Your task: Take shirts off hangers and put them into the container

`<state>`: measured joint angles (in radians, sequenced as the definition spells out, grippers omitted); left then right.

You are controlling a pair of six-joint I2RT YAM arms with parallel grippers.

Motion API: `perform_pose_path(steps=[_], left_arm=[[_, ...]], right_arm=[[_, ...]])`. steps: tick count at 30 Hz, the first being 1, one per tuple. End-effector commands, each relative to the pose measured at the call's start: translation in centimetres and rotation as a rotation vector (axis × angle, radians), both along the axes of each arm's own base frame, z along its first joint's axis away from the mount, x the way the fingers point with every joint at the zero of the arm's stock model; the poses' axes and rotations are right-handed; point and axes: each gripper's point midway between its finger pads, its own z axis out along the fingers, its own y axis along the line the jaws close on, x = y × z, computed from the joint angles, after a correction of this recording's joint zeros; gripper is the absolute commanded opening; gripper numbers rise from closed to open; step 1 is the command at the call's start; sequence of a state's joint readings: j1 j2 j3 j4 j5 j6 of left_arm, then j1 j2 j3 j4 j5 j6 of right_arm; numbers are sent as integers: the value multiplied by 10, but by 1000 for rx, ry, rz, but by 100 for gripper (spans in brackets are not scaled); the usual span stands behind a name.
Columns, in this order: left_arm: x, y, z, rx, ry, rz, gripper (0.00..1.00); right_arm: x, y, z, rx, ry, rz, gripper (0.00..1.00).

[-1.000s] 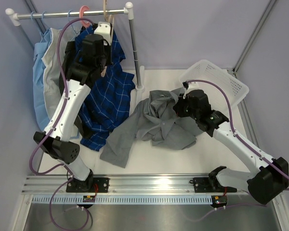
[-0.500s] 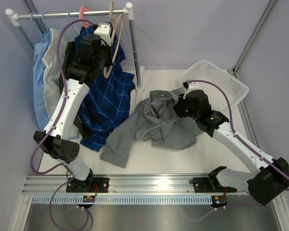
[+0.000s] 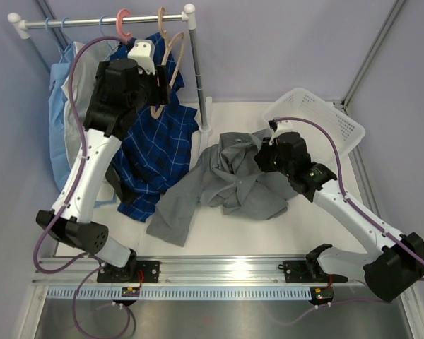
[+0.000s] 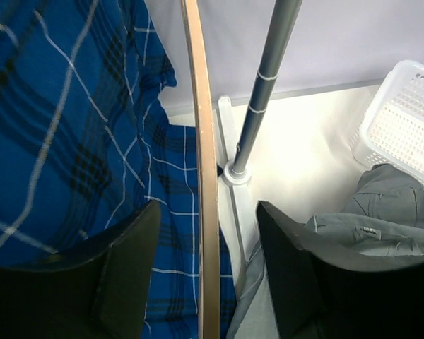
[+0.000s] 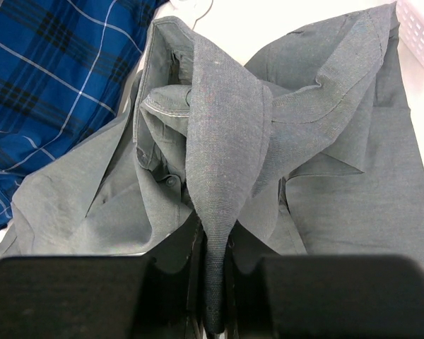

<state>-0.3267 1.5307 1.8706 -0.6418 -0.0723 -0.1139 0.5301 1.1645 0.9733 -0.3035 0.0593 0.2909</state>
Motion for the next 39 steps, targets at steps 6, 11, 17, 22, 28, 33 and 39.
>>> perform_pose_path(steps=[6, 11, 17, 22, 28, 33, 39], left_arm=[[-62, 33, 52, 24, -139, 28, 87], [-99, 48, 41, 23, -145, 46, 99], [-143, 64, 11, 0, -136, 67, 99], [-160, 80, -32, 19, -107, 121, 99], [-169, 90, -45, 17, -169, 157, 99], [-170, 92, -49, 21, -182, 163, 99], [-172, 93, -52, 17, -203, 162, 99]], right_arm=[[0, 10, -17, -15, 56, 22, 10], [-2, 29, -63, -89, 179, 31, 7], [-7, 61, -99, -116, 255, 81, 83], [-9, 95, -111, -106, 293, 131, 99], [0, 99, -153, -177, 397, -5, 99], [23, 68, -177, -339, 400, -225, 99], [21, 36, -196, -439, 477, -288, 98]])
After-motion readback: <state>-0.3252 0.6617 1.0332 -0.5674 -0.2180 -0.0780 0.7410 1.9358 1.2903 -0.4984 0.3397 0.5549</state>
